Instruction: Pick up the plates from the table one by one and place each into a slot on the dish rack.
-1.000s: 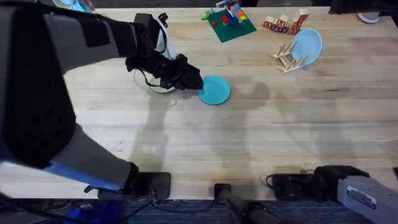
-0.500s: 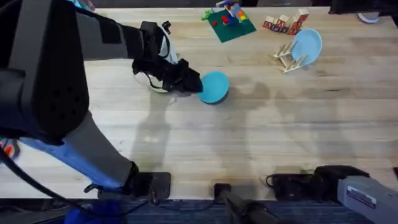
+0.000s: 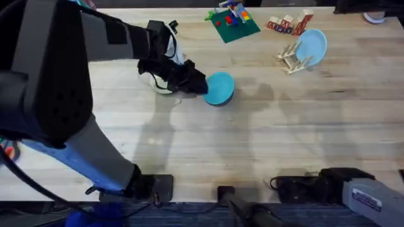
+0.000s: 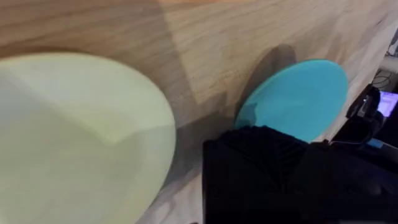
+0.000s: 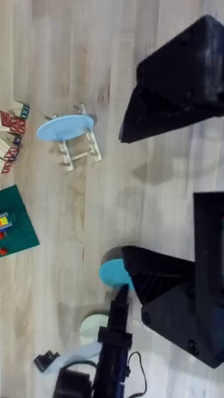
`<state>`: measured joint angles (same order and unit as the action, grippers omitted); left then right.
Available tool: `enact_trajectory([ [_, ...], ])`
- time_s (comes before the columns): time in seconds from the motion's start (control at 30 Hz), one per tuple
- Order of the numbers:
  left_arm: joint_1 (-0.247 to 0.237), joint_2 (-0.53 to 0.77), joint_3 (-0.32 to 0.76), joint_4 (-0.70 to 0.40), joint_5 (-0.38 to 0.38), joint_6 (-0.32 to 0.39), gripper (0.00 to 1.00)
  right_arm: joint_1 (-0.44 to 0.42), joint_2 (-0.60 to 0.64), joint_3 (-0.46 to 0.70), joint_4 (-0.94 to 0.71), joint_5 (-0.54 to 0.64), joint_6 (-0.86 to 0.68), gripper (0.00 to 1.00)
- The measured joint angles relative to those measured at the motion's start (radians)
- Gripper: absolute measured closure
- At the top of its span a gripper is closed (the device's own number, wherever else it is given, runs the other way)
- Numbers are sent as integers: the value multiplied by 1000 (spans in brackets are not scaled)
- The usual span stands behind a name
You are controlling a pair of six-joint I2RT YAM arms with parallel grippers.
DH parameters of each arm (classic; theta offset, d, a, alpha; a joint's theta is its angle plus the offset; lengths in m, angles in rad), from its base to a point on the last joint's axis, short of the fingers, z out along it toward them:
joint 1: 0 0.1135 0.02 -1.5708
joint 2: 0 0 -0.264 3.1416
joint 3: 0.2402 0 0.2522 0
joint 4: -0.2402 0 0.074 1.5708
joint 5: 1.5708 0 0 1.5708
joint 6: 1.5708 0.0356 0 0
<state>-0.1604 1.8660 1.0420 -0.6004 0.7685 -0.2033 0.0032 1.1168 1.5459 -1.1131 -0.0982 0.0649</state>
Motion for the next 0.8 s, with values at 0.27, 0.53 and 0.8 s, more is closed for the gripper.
enact_trajectory([
  [0.27,0,0,0,0,-2,0,961,17,98,3,-40,-131,67,5],
  [0.53,0,0,0,-1,-2,0,961,90,298,-17,-32,-233,86,5],
  [0.8,0,0,0,-1,-2,-1,961,186,490,-18,-15,-254,89,6],
])
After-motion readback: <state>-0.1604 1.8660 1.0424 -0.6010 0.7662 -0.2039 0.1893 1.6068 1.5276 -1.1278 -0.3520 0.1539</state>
